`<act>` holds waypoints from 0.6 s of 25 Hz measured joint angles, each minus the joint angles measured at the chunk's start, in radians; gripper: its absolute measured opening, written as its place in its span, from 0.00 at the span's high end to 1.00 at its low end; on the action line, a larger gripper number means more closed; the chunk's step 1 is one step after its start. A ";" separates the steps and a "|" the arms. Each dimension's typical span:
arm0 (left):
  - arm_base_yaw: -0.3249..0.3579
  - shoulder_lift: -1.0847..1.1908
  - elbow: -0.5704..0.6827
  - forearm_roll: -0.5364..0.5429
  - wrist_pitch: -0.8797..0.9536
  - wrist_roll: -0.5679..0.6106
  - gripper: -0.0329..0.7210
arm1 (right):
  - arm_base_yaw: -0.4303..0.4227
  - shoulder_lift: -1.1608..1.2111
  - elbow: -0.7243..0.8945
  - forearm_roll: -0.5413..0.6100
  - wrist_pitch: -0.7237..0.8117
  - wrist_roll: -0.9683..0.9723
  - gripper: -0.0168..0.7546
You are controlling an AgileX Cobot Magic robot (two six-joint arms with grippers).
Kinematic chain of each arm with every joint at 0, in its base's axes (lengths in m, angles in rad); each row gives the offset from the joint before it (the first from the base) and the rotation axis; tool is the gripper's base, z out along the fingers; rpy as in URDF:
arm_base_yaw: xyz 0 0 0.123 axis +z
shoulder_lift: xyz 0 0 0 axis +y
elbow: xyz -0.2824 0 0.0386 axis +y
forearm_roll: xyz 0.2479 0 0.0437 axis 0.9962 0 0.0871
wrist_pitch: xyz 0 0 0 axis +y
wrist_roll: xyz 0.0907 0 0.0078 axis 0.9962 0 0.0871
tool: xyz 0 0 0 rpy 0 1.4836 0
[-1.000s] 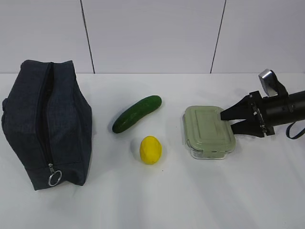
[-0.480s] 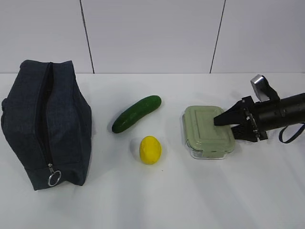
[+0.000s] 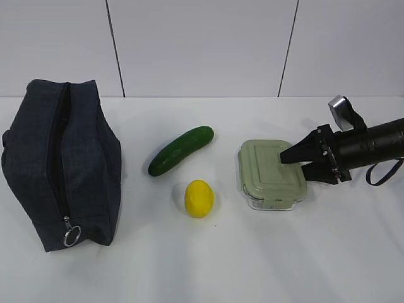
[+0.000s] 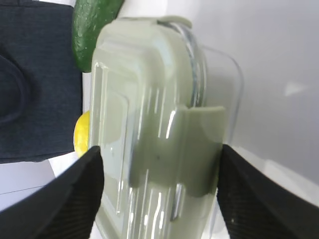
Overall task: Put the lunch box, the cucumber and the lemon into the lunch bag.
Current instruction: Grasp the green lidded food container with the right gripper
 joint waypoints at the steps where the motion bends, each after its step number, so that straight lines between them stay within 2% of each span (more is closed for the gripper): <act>1: 0.000 0.000 0.000 0.000 0.000 0.000 0.64 | 0.000 0.000 0.000 0.000 0.000 0.000 0.29; 15: 0.000 0.000 0.000 0.000 0.000 0.000 0.64 | 0.000 0.000 0.000 0.000 0.000 0.002 0.29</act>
